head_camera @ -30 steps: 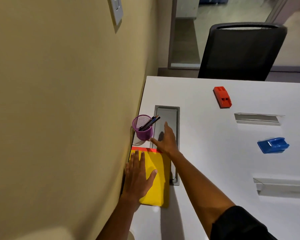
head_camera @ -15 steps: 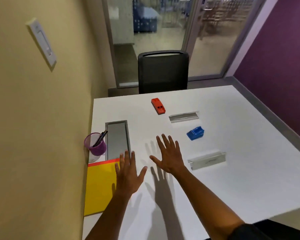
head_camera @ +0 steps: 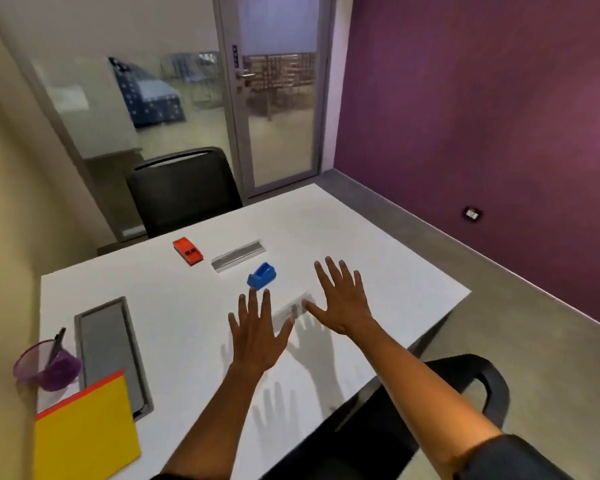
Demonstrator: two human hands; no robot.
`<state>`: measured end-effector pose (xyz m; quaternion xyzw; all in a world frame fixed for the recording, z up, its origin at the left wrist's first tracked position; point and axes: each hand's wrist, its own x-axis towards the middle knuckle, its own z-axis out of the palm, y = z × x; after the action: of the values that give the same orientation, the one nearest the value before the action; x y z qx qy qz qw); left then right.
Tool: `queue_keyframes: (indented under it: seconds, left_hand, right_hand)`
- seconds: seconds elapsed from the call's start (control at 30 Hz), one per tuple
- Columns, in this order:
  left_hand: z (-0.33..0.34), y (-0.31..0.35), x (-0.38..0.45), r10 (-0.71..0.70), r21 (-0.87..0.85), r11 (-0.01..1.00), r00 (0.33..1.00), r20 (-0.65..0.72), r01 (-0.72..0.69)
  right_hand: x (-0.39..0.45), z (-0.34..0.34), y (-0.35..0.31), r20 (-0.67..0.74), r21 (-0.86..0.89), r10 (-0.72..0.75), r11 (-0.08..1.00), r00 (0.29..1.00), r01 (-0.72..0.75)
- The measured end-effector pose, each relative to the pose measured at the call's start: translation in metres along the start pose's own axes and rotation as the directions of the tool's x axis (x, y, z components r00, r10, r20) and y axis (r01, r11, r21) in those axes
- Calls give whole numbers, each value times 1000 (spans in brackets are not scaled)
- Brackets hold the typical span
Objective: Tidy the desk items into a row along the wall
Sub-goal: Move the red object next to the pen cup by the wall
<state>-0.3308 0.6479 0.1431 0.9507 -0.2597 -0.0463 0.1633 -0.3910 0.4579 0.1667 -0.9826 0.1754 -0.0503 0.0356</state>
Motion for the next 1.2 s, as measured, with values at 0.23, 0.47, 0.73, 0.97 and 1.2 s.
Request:
queue_keyframes:
  seconds: [0.23,0.47,0.73,0.97,1.2]
  left_hand:
    - [30,149,-23,84,13,996,996,25,-84]
    - [65,278,-32,218,30,975,975,50,-219]
    - [110,382,4,351,54,932,930,110,-358]
    - [166,480,54,406,36,908,898,169,-418]
    - [215,574,149,407,-4,911,896,180,-413]
  right_hand:
    - [-71,-34,152,-16,-46,112,993,994,-113]
    - [-128,-49,269,-14,-47,252,967,968,-252]
    - [-164,-45,372,-55,20,394,919,917,-393]
    - [-145,-39,481,-45,38,457,889,888,-456]
    - [-76,-41,597,-45,24,489,872,871,-489]
